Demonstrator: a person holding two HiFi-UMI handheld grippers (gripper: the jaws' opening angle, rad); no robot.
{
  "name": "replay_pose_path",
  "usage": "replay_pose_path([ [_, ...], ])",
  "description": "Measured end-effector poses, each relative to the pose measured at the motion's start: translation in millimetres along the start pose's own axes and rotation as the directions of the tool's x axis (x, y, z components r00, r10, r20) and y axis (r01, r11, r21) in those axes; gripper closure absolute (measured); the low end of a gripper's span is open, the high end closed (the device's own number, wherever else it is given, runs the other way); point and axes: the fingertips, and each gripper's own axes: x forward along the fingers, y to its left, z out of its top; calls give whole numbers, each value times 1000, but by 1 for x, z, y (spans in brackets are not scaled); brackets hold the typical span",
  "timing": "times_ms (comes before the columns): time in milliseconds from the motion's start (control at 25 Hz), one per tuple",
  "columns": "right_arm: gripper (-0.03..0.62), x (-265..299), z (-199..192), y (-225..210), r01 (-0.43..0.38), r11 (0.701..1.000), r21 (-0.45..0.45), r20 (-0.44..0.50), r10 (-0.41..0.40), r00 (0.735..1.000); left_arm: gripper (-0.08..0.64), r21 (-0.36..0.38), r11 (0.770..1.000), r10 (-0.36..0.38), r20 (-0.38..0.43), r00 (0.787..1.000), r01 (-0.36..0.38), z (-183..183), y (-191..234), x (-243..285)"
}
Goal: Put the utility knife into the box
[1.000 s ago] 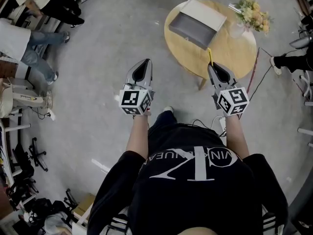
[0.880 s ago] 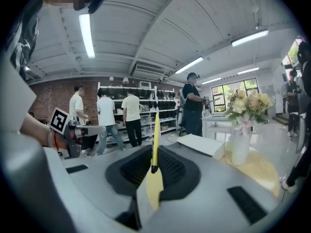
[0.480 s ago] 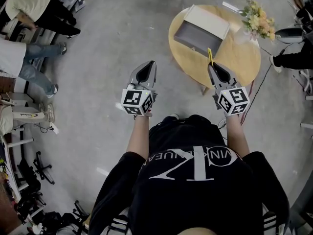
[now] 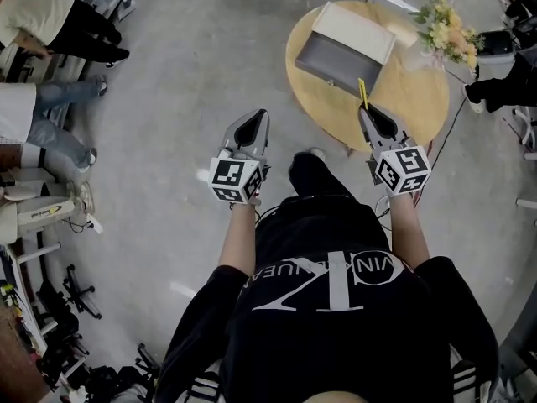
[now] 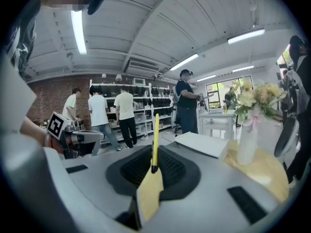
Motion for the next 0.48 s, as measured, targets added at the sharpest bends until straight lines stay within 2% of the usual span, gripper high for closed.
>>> replay_pose_path([
  [160, 538, 8, -10, -5, -4, 1000, -4, -17, 4, 1000, 549, -17, 1000, -7, -13, 1000, 7, -12, 2, 13],
  [480, 538, 51, -5, -21, -7, 999, -34, -68, 5, 998, 549, -26, 1000, -15, -28, 999, 15, 0, 36, 59],
])
